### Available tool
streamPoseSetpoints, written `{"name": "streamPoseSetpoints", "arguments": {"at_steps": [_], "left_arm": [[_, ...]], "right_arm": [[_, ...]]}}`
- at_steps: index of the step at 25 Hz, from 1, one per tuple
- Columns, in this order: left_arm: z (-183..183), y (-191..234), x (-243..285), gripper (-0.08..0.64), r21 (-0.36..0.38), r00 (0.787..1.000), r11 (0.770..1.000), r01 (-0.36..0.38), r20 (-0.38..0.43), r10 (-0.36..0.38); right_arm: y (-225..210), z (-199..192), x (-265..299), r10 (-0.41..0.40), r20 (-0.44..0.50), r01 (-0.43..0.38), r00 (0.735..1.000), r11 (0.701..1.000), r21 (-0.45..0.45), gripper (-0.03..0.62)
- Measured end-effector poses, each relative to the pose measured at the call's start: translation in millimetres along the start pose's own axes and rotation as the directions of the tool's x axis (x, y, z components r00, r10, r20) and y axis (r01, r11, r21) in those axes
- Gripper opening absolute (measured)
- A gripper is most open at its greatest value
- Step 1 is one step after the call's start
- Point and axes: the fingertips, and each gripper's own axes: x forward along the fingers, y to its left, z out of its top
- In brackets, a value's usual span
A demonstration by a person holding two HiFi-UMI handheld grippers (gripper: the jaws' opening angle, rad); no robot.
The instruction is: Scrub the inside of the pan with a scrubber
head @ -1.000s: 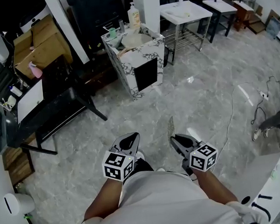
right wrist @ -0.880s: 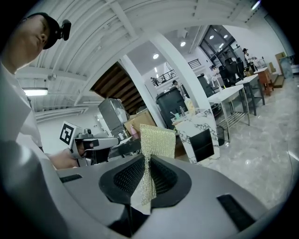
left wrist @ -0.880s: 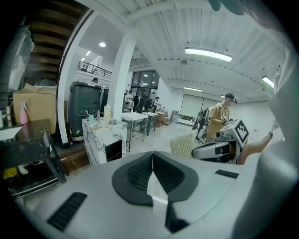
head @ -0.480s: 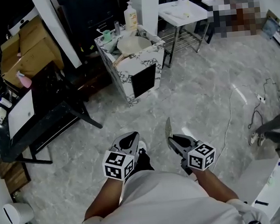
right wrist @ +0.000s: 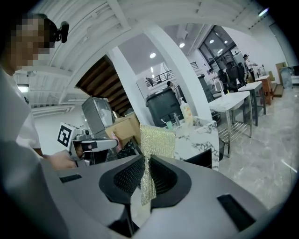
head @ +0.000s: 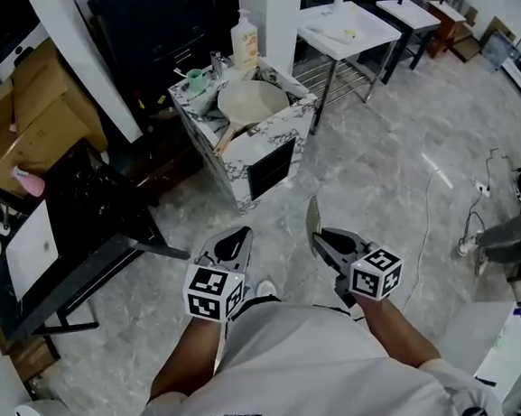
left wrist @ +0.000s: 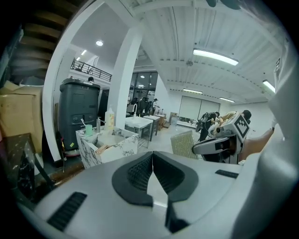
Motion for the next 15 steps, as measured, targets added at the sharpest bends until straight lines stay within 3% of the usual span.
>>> {"name": "streamPoseSetpoints", "arguments": {"at_steps": [5,15], "left_arm": [[15,45,34,0.015,0.018,0.999,0.999,0.030,-0.015,-0.029],[24,86,93,0.015,0.005,0.997,0.998,0.064,-0.053,-0.064]], "right_arm": [[-29,29,40,-0.045,0.029,0.045,0.999,0.999,0.015,0.061],[-77,54,88,-0.067,0.016,0.066,0.998,0.997,0.039,0.061]]}}
